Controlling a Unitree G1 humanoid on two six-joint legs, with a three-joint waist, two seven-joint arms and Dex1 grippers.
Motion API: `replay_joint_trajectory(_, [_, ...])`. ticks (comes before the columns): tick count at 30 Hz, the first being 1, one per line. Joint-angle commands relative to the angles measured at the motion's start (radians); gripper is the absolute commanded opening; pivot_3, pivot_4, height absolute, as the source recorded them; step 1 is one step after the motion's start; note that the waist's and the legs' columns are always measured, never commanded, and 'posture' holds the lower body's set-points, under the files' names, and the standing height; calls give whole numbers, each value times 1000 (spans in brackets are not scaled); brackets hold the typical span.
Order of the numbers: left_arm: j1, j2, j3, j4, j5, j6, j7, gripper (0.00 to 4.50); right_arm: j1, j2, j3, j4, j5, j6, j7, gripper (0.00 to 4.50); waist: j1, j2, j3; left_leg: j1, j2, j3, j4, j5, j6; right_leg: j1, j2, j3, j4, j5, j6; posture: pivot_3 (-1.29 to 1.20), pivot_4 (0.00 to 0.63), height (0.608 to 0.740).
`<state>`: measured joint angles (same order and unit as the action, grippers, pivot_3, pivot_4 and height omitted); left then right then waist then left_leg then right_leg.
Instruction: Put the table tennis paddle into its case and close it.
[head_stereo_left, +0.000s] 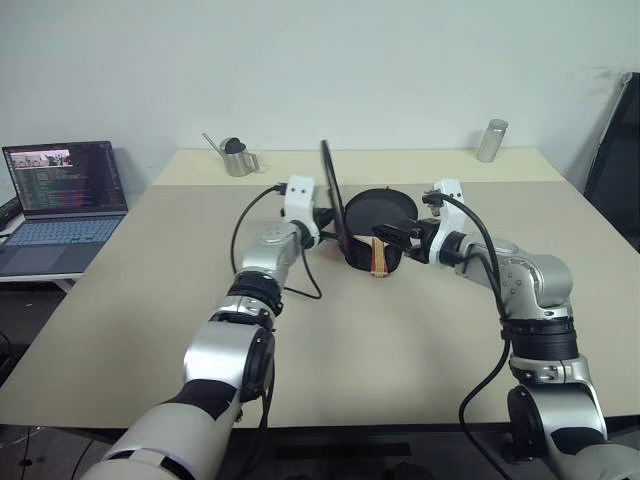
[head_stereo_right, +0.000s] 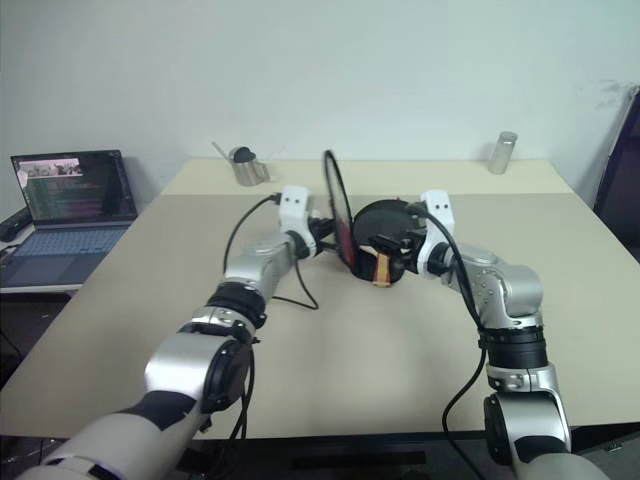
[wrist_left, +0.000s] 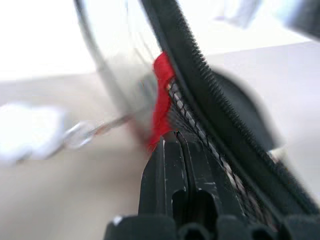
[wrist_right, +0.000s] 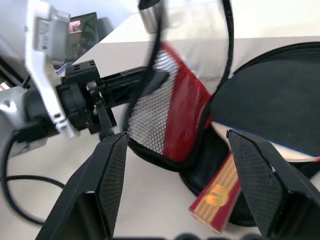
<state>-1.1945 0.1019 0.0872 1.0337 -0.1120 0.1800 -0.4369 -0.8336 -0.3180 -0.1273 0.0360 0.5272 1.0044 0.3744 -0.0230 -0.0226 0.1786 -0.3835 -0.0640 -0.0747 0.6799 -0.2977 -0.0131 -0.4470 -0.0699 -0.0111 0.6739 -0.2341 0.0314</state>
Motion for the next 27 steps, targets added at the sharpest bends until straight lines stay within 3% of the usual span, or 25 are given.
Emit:
replay_joint_trajectory(1, [0, -48, -60, -79, 29, 44, -16, 35, -10, -11, -32, -32, -3, -21, -18, 3438, -2, 0, 0, 0, 0, 0, 0, 0, 0, 0, 0, 0, 0, 0, 0, 0, 150, 740])
replay_joint_trajectory(5, [38, -66, -114, -122, 74, 77, 9, 35, -6, -5, -56, -30, -1, -14, -52, 3438, -12, 0, 0, 1, 0, 2, 0, 0, 0, 0, 1, 1, 1, 0, 0, 0, 150, 740])
replay_joint_trajectory(12, [117, 34, -91, -305, 39, 154, -43, 35, -20, 36, -146, 38, 24, 37, -146, 3438, -15, 0, 0, 3, 2, 3, 0, 0, 0, -1, 2, 2, 5, 0, 0, 0, 150, 740])
replay_joint_trajectory(15, [182, 117, -67, -480, -26, 226, -145, 35, -42, 92, -247, 112, 70, 90, -217, 3438, -11, 0, 0, 2, 2, 2, 0, 0, 0, -1, 2, 3, 5, 0, 0, 0, 150, 740])
replay_joint_trajectory(20, [359, 380, -46, -827, -187, 395, -457, 35, -55, 180, -350, 251, 103, 115, -317, 3438, -23, 1, 0, 2, 3, 3, -1, 0, 0, -2, 2, 4, 4, 0, -1, 0, 150, 740])
replay_joint_trajectory(23, [429, 505, -40, -881, -199, 414, -524, 35, -66, 209, -375, 304, 108, 96, -342, 3438, -24, 1, 0, 1, 3, 2, -1, 0, 0, -2, 2, 4, 3, 0, -1, 0, 150, 740])
replay_joint_trajectory(27, [490, 572, -20, -909, -195, 430, -508, 35, -79, 219, -373, 367, 96, 62, -344, 3438, -18, 1, 0, 2, 2, 2, 0, 0, 0, -2, 2, 3, 4, 0, -1, 0, 150, 740])
